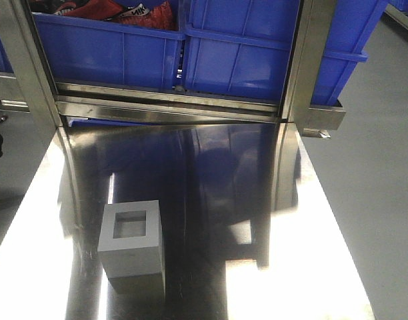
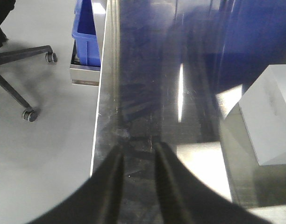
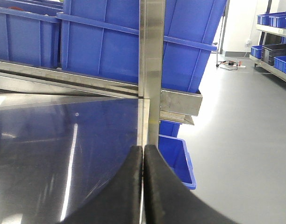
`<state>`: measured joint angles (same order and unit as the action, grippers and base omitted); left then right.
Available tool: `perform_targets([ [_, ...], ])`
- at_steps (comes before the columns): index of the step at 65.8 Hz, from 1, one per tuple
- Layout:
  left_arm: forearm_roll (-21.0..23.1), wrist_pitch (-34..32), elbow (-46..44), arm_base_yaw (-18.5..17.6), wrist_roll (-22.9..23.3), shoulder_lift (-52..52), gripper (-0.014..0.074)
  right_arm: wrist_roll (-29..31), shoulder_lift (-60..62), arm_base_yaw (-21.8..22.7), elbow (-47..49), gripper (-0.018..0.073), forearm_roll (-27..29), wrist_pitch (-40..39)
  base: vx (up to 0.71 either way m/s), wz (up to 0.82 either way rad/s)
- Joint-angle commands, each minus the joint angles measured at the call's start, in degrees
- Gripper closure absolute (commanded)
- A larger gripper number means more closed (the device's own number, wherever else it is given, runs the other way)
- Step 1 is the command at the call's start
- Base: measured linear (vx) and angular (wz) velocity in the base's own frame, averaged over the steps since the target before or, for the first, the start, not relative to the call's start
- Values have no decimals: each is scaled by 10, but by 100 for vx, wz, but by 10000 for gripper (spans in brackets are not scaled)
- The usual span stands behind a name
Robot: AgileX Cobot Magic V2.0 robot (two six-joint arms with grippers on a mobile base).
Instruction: Sort gray base to blue bin
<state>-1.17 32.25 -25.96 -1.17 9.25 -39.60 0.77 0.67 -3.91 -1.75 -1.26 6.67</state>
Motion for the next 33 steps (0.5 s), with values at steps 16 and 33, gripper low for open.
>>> perform_targets([
  [16, 4, -31, -21, -3, 2, -2, 228, 3, 7, 3, -8, 568, -6, -45, 0, 0],
  [33, 4, -37, -21, -3, 2, -2, 237, 3, 7, 3, -8, 568, -6, -45, 0, 0],
])
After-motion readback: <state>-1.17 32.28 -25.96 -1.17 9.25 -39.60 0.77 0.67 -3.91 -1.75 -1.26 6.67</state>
